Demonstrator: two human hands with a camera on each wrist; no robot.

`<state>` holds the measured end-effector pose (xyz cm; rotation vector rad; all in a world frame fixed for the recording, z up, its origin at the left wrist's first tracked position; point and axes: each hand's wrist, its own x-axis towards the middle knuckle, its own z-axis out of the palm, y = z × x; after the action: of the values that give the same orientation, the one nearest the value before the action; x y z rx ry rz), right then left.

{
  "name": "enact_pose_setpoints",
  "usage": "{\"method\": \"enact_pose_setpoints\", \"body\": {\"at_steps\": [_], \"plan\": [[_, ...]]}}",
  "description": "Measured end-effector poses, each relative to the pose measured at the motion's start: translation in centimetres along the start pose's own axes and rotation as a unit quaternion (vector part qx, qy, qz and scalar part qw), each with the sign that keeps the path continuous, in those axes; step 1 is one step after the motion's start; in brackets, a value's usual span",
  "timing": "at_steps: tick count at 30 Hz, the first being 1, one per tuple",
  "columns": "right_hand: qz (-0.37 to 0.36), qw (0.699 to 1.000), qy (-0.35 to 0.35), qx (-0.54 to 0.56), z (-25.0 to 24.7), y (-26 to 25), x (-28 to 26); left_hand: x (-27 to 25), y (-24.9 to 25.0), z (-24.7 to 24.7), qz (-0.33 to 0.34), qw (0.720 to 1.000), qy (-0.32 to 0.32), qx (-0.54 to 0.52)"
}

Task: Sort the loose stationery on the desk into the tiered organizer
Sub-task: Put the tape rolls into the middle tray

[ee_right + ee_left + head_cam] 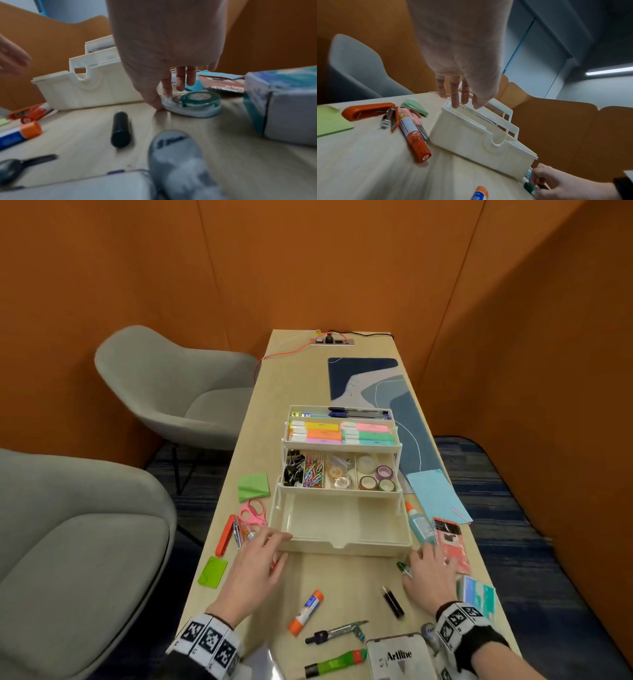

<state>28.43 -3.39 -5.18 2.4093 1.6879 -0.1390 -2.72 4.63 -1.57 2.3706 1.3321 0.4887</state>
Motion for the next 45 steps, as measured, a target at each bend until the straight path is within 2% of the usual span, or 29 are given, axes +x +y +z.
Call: {"method": "enact_pose_setpoints", "body": {"at_steps": [7,11,13,16,18,20,22,25,28,31,36,40,45], "plan": [[-0.029,0.995,-0.002,0.091,-0.7,-1.3,-1.4,0.9,1.4,0.0,-0.009,1.0,-0.002,0.009],[-0.058,0.985,0.009,0.164,-2.1,-2.3,-2.9,2.4,2.4,0.1,0.008,1.0,0.01,0.02],[-0.103,0.967,0.013,0.231,-3.7,-3.0,-3.4,3.7,3.1,0.0,0.02,0.999,0.012,0.033],[-0.148,0.92,0.033,0.362,-7.3,-4.2,-2.5,6.2,3.8,0.0,0.045,0.996,0.009,0.082],[-0.145,0.89,0.072,0.427,-10.0,-5.3,-0.6,8.0,4.0,0.0,0.044,0.991,-0.008,0.123],[-0.125,0.877,0.113,0.45,-12.1,-6.4,2.6,9.3,4.0,0.2,0.037,0.985,-0.033,0.165],[-0.109,0.899,0.106,0.411,-13.6,-7.5,6.0,10.2,3.9,0.3,0.037,0.978,-0.052,0.198],[-0.118,0.954,0.073,0.266,-14.4,-9.5,9.8,10.6,3.5,0.4,0.037,0.977,-0.047,0.206],[-0.126,0.977,0.082,0.151,-14.1,-11.6,11.3,9.6,3.1,0.1,0.019,0.983,-0.025,0.18],[-0.106,0.983,0.099,0.11,-13.3,-12.8,12.0,7.6,2.1,-0.7,0.003,0.99,-0.002,0.144],[-0.105,0.976,0.159,0.11,-12.0,-12.7,11.4,2.5,-1.2,-1.2,-0.033,0.993,0.038,0.107],[-0.115,0.974,0.146,0.126,-10.6,-12.1,10.5,-0.1,-2.3,-0.7,-0.043,0.994,0.071,0.07],[-0.128,0.971,0.148,0.136,-10.1,-11.5,8.4,-0.5,-0.4,0.0,-0.031,0.996,0.021,0.082]]}}
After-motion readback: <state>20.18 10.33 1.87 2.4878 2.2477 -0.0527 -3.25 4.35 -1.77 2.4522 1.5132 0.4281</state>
